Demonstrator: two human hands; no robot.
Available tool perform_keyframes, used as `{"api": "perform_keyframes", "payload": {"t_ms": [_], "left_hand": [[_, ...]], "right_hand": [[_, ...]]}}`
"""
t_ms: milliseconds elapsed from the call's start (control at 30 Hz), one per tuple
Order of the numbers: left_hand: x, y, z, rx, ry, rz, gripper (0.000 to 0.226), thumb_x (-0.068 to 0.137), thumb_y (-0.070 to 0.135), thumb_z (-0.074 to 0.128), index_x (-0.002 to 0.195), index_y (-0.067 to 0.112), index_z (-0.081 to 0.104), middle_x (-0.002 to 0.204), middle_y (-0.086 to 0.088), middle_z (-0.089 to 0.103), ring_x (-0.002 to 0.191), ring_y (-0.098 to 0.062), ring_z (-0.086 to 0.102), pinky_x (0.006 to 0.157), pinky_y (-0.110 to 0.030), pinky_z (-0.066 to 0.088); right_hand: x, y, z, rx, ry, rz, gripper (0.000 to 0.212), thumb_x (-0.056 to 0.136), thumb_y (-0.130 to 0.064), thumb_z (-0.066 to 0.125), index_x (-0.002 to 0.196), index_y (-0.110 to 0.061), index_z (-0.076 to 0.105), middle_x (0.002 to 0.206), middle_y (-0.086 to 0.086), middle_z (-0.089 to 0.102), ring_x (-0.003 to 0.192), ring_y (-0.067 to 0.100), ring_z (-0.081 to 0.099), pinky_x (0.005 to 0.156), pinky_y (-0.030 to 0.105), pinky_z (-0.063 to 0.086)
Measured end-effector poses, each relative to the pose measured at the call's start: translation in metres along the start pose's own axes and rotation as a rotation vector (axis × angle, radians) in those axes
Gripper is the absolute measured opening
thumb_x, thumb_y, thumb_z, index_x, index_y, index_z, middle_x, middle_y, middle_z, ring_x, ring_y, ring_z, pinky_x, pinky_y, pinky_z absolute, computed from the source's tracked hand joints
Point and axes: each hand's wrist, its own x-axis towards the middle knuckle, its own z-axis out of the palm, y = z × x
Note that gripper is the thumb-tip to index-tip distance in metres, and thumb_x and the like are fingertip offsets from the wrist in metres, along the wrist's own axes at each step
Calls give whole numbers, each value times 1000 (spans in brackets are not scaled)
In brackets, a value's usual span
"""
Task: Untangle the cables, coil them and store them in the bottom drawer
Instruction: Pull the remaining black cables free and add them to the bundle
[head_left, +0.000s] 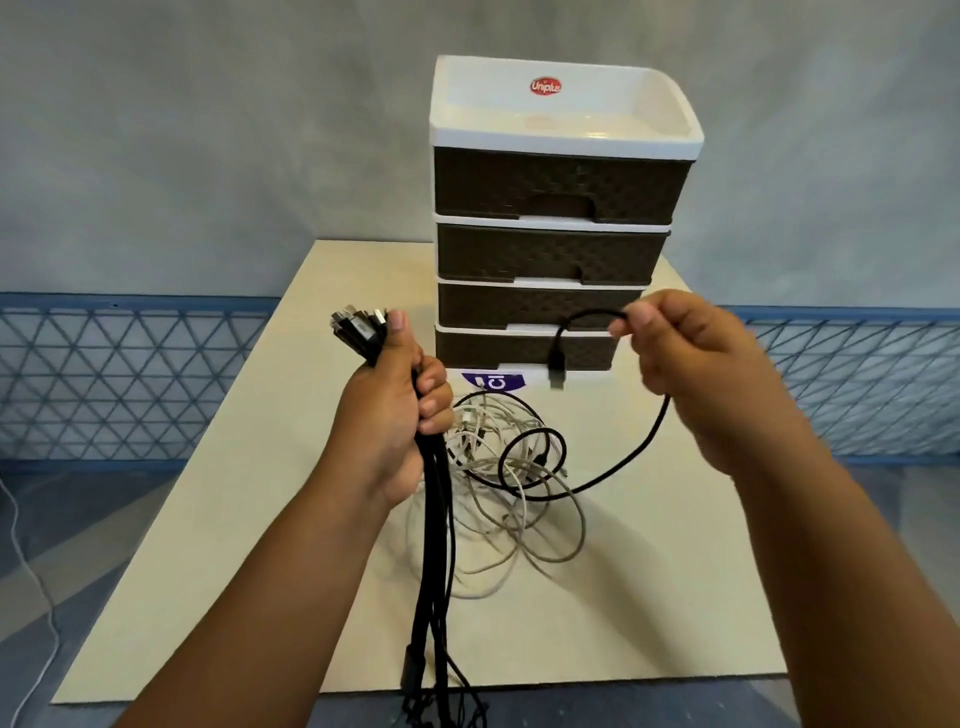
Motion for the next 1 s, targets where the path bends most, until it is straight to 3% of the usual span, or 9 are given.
{"api": "perform_keyframes", "payload": {"t_ms": [167, 300, 533, 667, 867, 1000], "left_hand": [[0, -1, -3, -1, -30, -35, 41, 97, 51, 45, 70, 21, 41, 53, 6, 25, 42, -4, 21, 38, -16, 14], [-1, -6, 2, 52, -34, -55, 43, 97, 53, 44, 67, 22, 38, 50, 7, 23, 39, -3, 18, 36, -16, 12], [2, -15, 3, 44, -44, -108, 45, 98, 53, 44, 65, 23, 39, 48, 9, 24, 37, -3, 18, 33, -15, 14], [1, -17, 3, 42, -58, -127, 45, 98, 52, 44, 64, 23, 37, 48, 8, 23, 37, -3, 18, 33, -14, 14], [-3, -17, 3, 48, -46, -136, 44, 99, 50, 45, 66, 22, 38, 48, 8, 23, 37, -3, 18, 34, -15, 13], [-5, -16, 0, 41, -40, -135, 44, 98, 51, 46, 65, 22, 38, 49, 8, 23, 38, -4, 18, 34, -15, 13]], "right_hand": [[-25, 61, -40, 320, 131, 283, 28, 105, -18, 40, 91, -14, 65, 59, -6, 40, 52, 9, 32, 53, 25, 32], [-56, 101, -52, 334, 98, 423, 26, 104, -12, 39, 97, -7, 64, 61, -2, 32, 57, 13, 24, 53, 26, 25], [-82, 109, -45, 249, 56, 412, 29, 95, -28, 52, 101, -5, 69, 62, 1, 31, 60, 15, 29, 64, 32, 30], [-85, 108, -45, 172, 41, 410, 24, 102, -16, 46, 97, -4, 66, 68, 2, 48, 69, 18, 44, 75, 34, 43], [-86, 104, -57, 233, 147, 481, 28, 103, -19, 45, 100, -5, 69, 66, 3, 35, 63, 19, 32, 69, 36, 40], [-91, 108, -63, 280, 118, 519, 25, 101, -16, 46, 97, -1, 66, 64, 4, 44, 64, 20, 48, 69, 33, 51]]}}
